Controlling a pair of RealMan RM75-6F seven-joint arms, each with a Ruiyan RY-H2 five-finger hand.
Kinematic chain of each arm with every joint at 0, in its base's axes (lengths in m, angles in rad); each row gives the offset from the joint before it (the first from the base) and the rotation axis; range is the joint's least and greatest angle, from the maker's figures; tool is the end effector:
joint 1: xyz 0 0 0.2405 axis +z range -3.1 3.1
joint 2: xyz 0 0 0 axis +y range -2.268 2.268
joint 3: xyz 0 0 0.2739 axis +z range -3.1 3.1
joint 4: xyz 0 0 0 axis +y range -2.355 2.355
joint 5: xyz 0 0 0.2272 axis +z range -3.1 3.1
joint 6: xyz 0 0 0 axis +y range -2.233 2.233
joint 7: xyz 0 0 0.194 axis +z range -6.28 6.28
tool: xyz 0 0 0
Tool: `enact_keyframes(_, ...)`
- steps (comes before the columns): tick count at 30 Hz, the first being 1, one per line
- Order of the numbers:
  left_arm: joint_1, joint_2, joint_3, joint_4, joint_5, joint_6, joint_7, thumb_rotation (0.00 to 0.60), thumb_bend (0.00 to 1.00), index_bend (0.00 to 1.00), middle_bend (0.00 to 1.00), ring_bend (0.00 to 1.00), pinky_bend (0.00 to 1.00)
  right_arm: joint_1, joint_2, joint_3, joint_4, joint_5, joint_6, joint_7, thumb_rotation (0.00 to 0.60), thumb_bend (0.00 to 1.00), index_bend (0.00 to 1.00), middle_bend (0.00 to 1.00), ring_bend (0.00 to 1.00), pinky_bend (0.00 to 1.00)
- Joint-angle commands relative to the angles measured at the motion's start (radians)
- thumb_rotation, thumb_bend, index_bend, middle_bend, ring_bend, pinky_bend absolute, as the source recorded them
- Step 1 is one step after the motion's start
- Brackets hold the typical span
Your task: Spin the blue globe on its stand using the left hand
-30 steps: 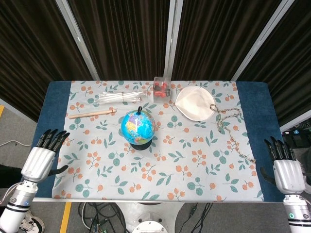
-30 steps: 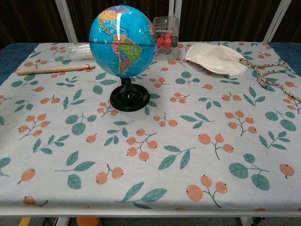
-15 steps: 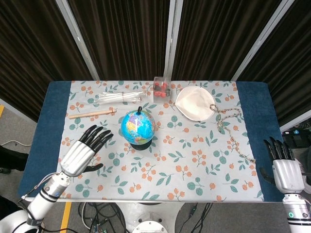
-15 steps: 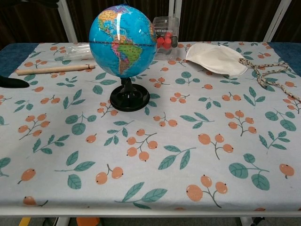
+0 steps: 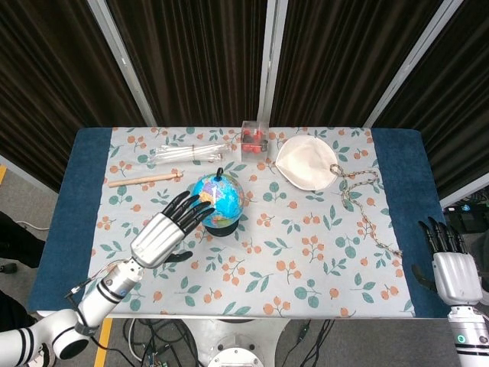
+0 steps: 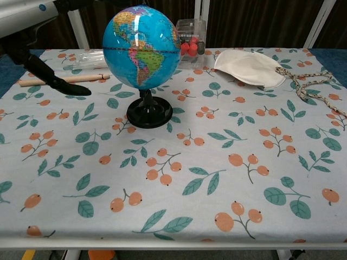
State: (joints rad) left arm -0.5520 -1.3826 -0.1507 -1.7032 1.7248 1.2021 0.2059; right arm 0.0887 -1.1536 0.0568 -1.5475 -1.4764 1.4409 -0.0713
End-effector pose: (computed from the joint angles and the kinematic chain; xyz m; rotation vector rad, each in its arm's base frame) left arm -0.0992 0.3200 0.0232 -1.9567 -0.5812 -1.3571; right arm -0.3502 -0.2374 0.1413 1.4142 -0.8621 0.8004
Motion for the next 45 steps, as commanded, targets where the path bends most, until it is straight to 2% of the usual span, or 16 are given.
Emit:
enact_keyframes(1, -0.017, -0.014, -0.004, -0.001, -0.008, -0.012, 0.006, 0.6, 0.07, 0.05, 0.07, 0.0, 0.02, 0.0, -0.001, -0.001, 0.001, -0.001, 0.0, 0.001, 0.6, 0.22, 0.0, 0.0, 0.0, 0.0)
enact_keyframes(14, -0.054, -0.045, 0.0, 0.047, -0.075, -0.04, -0.01, 0.6, 0.07, 0.05, 0.07, 0.0, 0.02, -0.001, -0.002, 0.002, 0.013, 0.012, -0.007, 0.013, 0.6, 0.22, 0.0, 0.0, 0.0, 0.0)
enact_keyframes(28, -0.043, -0.024, 0.019, 0.046, -0.124, -0.025, 0.006, 0.6, 0.07, 0.05, 0.07, 0.0, 0.02, 0.003, -0.011, 0.0, 0.018, 0.015, -0.019, 0.009, 0.6, 0.22, 0.0, 0.0, 0.0, 0.0)
enact_keyframes(36, -0.021, -0.005, 0.008, 0.033, -0.207, -0.015, 0.045, 0.6, 0.07, 0.05, 0.07, 0.0, 0.02, 0.003, -0.011, 0.0, 0.02, 0.017, -0.02, 0.009, 0.6, 0.22, 0.0, 0.0, 0.0, 0.0)
enact_keyframes(45, -0.019, -0.006, 0.004, 0.035, -0.135, 0.062, 0.015, 0.6, 0.07, 0.06, 0.07, 0.0, 0.02, 0.005, -0.011, 0.0, 0.015, 0.014, -0.02, 0.005, 0.6, 0.22, 0.0, 0.0, 0.0, 0.0)
